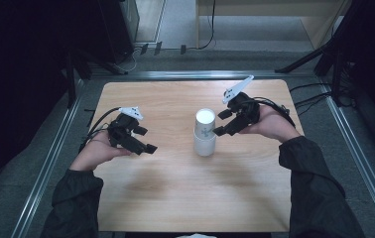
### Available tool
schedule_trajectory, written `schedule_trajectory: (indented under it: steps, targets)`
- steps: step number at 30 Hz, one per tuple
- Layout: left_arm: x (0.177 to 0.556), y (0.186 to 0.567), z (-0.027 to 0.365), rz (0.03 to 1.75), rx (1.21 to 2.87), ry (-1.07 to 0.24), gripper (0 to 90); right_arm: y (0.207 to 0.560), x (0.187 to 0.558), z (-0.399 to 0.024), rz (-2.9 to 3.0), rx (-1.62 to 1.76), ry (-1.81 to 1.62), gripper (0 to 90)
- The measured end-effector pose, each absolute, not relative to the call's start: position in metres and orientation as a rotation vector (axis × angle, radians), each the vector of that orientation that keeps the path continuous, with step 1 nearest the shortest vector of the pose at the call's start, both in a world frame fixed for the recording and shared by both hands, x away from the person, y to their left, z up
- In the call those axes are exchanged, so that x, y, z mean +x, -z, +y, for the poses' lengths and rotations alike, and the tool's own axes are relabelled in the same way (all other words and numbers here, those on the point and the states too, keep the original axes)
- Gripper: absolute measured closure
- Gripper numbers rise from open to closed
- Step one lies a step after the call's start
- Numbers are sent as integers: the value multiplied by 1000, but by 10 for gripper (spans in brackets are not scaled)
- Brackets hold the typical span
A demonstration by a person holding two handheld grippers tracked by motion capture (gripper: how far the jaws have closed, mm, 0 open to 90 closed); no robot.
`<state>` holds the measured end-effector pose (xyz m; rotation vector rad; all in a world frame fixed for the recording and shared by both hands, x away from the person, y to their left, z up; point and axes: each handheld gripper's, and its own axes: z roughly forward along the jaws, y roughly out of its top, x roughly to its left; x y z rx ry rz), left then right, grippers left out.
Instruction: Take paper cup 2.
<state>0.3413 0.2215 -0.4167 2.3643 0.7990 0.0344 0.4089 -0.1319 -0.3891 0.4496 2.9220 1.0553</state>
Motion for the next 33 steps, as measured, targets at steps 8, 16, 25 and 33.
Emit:
schedule_trajectory:
  steps: [8,16,25,33]
  targets:
    - [340,422,213,764,2393,-28,145,383,418,-110,2990,414,-966,269]
    - [339,426,208,725,2402,-17,145,385,423,-89,3014,370,-893,270]
    - [338,427,206,711,2410,-23,145,381,425,-85,3013,359,-863,325]
    - [338,425,207,704,2395,-25,145,372,424,-86,3014,365,-861,331]
